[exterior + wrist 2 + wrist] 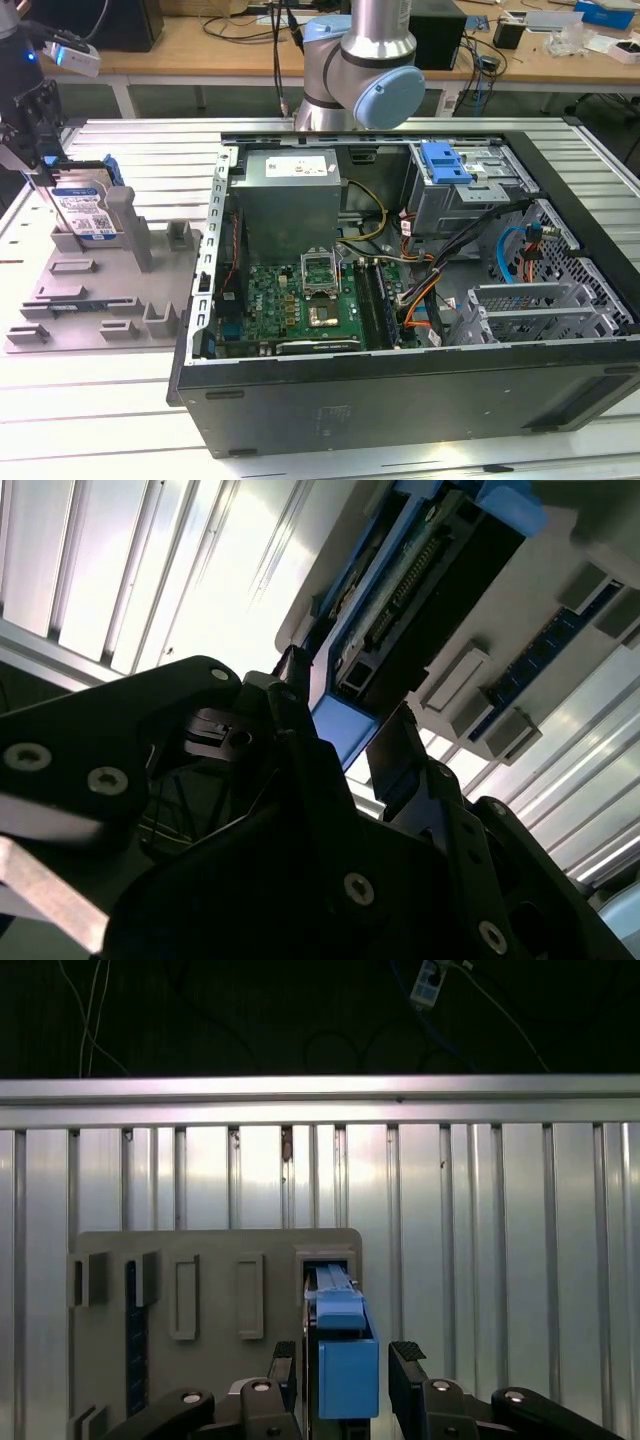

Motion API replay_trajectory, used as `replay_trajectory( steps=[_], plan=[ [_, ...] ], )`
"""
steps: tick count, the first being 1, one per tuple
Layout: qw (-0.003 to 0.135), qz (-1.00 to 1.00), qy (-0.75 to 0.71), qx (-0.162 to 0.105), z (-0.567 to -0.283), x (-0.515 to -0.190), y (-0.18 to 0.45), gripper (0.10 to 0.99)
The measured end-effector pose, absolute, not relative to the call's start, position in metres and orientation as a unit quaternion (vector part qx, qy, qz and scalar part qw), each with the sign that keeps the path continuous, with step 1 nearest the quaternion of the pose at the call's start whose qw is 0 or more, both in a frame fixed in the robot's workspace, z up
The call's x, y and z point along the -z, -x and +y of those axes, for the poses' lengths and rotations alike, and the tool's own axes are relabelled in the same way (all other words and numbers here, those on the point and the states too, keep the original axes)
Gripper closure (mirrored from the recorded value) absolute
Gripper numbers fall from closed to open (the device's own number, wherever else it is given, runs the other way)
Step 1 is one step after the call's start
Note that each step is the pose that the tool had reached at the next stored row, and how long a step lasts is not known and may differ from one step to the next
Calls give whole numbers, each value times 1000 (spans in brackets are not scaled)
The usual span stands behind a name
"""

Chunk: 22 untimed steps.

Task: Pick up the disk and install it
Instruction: 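Pick up the disk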

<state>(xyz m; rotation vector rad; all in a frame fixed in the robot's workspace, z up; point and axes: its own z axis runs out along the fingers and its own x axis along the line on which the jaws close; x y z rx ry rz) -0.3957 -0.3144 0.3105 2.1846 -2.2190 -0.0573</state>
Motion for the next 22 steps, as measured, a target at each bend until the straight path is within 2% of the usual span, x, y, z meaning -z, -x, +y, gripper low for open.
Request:
replay_trajectory(
  steps=[22],
  plan=[
    [14, -712, -701, 18, -314, -300, 396, 588]
  ],
)
